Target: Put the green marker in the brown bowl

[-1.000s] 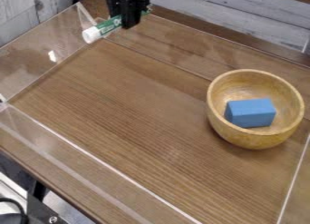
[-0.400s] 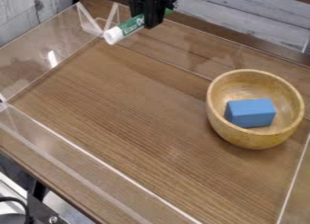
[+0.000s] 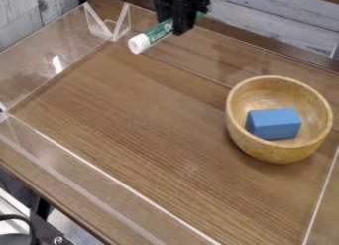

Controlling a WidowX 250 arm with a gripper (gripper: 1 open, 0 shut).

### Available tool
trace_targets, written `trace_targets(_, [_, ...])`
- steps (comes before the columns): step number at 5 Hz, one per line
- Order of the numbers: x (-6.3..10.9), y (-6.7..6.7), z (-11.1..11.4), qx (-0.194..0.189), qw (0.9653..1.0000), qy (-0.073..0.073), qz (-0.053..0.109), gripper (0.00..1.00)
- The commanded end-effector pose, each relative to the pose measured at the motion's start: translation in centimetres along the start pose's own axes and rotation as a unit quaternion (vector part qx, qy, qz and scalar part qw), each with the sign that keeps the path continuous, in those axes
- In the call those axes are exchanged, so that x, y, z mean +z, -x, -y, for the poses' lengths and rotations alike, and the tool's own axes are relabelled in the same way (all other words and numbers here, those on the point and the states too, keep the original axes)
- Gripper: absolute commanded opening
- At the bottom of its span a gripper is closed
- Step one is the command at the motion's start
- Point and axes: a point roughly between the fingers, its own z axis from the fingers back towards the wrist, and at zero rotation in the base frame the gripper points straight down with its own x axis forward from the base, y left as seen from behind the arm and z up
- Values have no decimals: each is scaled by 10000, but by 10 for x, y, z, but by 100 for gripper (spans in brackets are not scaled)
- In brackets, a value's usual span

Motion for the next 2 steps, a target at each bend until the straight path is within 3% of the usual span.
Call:
trace_targets(1, [26,-4,11,-24,9990,-92,446,0])
trace_targets(2, [28,-5,23,-21,9986,-65,518,0])
